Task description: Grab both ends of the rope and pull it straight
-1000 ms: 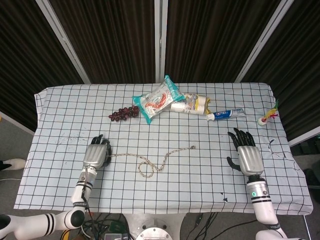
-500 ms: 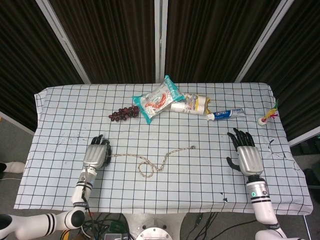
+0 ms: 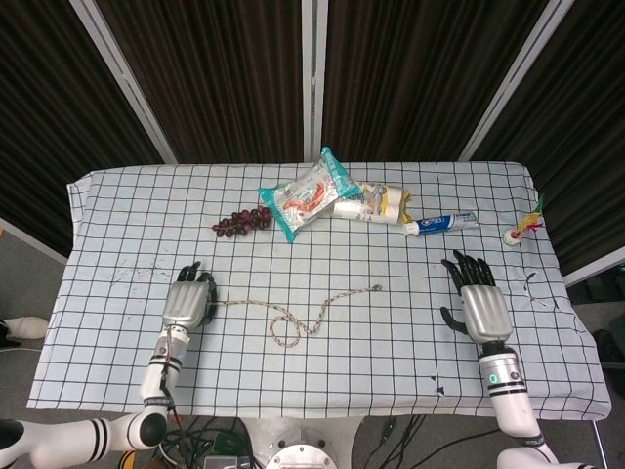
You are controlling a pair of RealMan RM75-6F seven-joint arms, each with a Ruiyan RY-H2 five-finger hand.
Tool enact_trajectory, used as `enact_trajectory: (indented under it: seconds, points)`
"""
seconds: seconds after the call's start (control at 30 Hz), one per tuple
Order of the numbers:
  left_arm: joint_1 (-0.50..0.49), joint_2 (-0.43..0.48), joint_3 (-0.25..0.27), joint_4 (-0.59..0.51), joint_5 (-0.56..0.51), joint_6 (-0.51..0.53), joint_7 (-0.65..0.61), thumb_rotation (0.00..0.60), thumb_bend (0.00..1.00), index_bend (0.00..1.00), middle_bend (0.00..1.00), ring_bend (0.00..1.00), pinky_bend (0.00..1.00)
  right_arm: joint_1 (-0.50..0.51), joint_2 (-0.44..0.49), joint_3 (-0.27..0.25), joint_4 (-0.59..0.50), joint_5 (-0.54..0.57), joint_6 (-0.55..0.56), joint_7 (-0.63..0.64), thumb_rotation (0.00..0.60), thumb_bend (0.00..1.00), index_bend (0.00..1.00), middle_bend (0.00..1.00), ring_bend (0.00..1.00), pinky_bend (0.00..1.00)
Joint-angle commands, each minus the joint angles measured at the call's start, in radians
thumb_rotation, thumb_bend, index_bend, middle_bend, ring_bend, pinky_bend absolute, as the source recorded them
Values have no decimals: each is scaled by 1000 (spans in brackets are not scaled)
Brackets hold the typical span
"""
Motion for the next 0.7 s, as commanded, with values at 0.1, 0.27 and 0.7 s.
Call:
enact_trajectory:
  seconds: [0.1,0.27,0.7]
  points:
    - [1,1,2,-8,18,8,-7,600,382,558,256,0,101,45,-9,6,21,-2,-79,38,600,268,154,0,0,0]
    - [6,0,9,-10,31,11,-15,600,387,558,256,0,100,101,-45,16,52,-8,-158,79,600,273,190,2,0,0]
    - [18,17,10,-27,55,27,-27,600,396,564,256,0,100,238,-187,72,176,103,-289,17,600,296,264,21,0,0]
